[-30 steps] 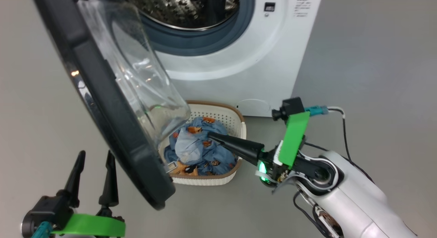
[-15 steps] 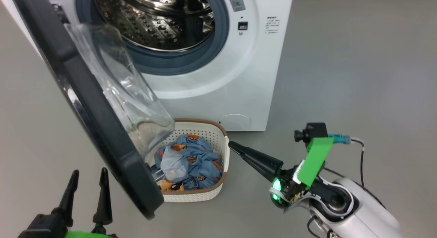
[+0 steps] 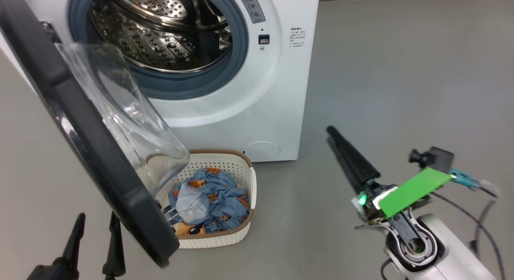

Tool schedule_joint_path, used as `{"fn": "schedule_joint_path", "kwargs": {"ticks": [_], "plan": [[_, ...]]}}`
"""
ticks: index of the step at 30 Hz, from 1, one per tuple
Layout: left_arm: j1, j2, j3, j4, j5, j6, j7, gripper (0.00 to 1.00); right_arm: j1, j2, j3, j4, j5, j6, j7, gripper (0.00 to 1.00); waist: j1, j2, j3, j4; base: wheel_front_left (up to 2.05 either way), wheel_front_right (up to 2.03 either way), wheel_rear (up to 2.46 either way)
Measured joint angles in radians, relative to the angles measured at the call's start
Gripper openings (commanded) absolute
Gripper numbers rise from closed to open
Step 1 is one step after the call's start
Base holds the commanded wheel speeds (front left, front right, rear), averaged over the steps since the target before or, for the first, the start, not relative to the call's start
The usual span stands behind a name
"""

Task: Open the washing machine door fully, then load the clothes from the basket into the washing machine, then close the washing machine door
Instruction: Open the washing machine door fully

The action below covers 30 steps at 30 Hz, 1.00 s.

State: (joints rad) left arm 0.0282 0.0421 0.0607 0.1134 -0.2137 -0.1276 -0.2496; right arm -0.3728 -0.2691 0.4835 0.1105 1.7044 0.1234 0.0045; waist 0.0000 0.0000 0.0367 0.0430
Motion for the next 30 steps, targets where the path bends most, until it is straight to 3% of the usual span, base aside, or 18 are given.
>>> {"fn": "schedule_joint_path", "kwargs": {"ticks": [8, 11, 20, 30], "plan": [[0.004, -0.001, 0.001, -0.007, 0.000, 0.000, 0.000, 1.00, 0.005, -0.053, -0.032, 0.049, -0.345, 0.000, -0.229, 1.00, -0.0001, 0.0000, -0.002, -0.009, 0.00, 0.00, 0.00], [0.004, -0.003, 0.005, -0.010, 0.000, 0.000, 0.000, 1.00, 0.006, -0.057, -0.084, 0.109, -0.561, 0.000, -0.249, 1.00, 0.0000, 0.0001, -0.002, -0.013, 0.00, 0.00, 0.00], [0.012, -0.004, 0.004, -0.017, 0.000, 0.000, 0.000, 1.00, 0.124, 0.080, -0.344, 0.051, -1.090, 0.000, -0.254, 1.00, 0.0000, 0.0000, 0.001, -0.013, 0.00, 0.00, 0.00], [0.012, -0.004, 0.005, -0.022, 0.001, 0.000, 0.000, 1.00, 0.281, 0.153, -0.452, -0.034, -1.378, 0.001, -0.254, 1.00, 0.0000, 0.0000, 0.007, -0.011, 0.00, 0.00, 0.00]]}}
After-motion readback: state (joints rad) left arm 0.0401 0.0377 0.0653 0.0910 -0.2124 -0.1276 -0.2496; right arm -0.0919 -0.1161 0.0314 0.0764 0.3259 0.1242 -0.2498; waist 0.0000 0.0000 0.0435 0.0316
